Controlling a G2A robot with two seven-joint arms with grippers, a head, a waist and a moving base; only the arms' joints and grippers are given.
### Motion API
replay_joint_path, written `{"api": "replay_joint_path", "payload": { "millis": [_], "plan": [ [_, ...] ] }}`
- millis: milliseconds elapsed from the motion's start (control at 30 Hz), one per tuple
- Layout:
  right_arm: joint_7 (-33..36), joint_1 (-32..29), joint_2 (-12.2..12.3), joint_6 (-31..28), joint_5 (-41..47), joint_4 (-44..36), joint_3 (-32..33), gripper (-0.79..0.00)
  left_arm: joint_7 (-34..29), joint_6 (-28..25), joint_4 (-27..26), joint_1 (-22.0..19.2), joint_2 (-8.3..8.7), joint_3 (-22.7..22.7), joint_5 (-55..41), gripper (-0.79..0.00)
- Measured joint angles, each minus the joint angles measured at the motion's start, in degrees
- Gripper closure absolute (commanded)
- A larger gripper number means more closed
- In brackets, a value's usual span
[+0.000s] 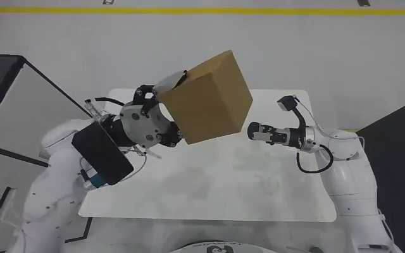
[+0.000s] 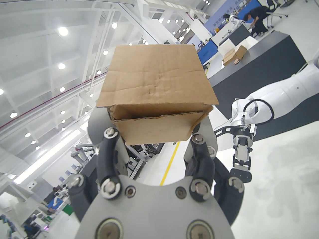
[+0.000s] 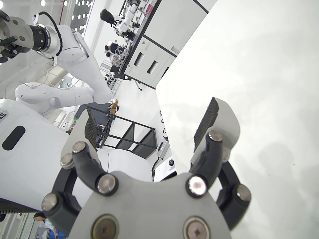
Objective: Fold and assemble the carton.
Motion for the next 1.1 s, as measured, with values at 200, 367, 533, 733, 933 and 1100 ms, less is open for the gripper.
{"api": "replay_joint_path", "payload": {
  "millis": [200, 367, 533, 733, 933, 1100],
  "plan": [
    [0.00, 0.00, 0.00, 0.00, 0.00, 0.00, 0.00, -0.785, 1.50, 2.47, 0.80, 1.49, -0.54, 1.55, -4.36, 0.000],
    [0.00, 0.00, 0.00, 0.00, 0.00, 0.00, 0.00, -0.785, 3.44, 4.12, 1.64, 2.22, -1.01, 2.92, -6.76, 0.000],
    [0.00, 0.00, 0.00, 0.00, 0.00, 0.00, 0.00, -0.785, 4.43, 3.93, 2.19, 2.84, -1.28, 3.61, -7.36, 0.000],
    [0.00, 0.00, 0.00, 0.00, 0.00, 0.00, 0.00, -0.785, 5.20, 3.80, 2.72, 2.70, -1.61, 3.90, -8.08, 0.000],
    [0.00, 0.00, 0.00, 0.00, 0.00, 0.00, 0.00, -0.785, 5.04, 3.39, 3.46, 2.49, -1.87, 3.95, -8.30, 0.000],
    [0.00, 0.00, 0.00, 0.00, 0.00, 0.00, 0.00, -0.785, -1.04, 0.51, 4.10, 2.34, -1.54, 1.80, -5.84, 0.000]
  ]
}}
